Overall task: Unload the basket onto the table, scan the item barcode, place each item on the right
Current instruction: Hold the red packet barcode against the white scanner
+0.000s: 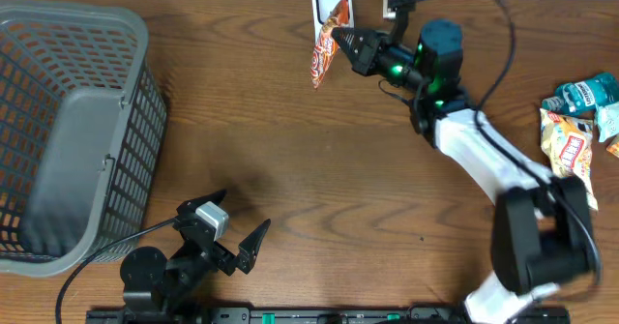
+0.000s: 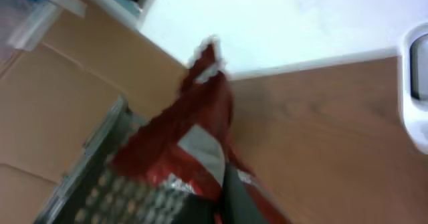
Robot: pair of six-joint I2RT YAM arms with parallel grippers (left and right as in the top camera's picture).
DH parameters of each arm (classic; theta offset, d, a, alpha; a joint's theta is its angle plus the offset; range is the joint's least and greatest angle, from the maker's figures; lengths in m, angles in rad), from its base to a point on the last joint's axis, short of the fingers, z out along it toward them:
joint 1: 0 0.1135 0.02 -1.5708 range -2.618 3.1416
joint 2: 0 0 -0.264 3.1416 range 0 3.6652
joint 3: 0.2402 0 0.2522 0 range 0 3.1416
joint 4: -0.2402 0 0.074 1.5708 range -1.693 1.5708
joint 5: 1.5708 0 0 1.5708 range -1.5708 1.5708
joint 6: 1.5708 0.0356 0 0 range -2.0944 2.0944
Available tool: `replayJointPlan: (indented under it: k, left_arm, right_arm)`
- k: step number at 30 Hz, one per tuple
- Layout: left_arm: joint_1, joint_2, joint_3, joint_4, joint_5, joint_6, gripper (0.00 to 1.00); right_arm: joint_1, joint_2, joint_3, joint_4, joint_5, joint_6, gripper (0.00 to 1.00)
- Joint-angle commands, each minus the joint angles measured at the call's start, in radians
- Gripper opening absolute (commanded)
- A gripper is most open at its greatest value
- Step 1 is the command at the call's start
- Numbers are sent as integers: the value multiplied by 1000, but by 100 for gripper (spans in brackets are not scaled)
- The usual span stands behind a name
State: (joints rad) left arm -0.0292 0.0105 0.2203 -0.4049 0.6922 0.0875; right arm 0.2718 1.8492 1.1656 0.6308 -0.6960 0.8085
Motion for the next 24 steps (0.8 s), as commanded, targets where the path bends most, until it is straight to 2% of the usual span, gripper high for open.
replayJointPlan:
  k: [1, 3, 5, 9, 13, 19, 24]
  left_arm:
    - [-3, -5, -1, 0, -1, 17, 98]
    - [-3, -5, -1, 0, 0, 17, 98]
    - [-3, -5, -1, 0, 0, 17, 98]
    - [-3, -5, -1, 0, 0, 17, 98]
    - [-3, -5, -1, 0, 0, 17, 98]
    - [-3, -5, -1, 0, 0, 17, 98]
    - [-3, -5, -1, 0, 0, 17, 98]
  right_arm:
    - [-13, 121, -8, 225, -72, 157, 1]
    - [-15, 220, 4, 467, -42, 257, 1]
    - [-19, 309, 31, 602, 6, 358, 1]
    - [-23, 493, 147, 719, 106, 504, 1]
    - [-27, 668, 357, 858, 157, 560, 1]
    - [-50, 855, 729, 688, 159, 590, 1]
    - [-77, 920, 900, 571, 159, 550, 1]
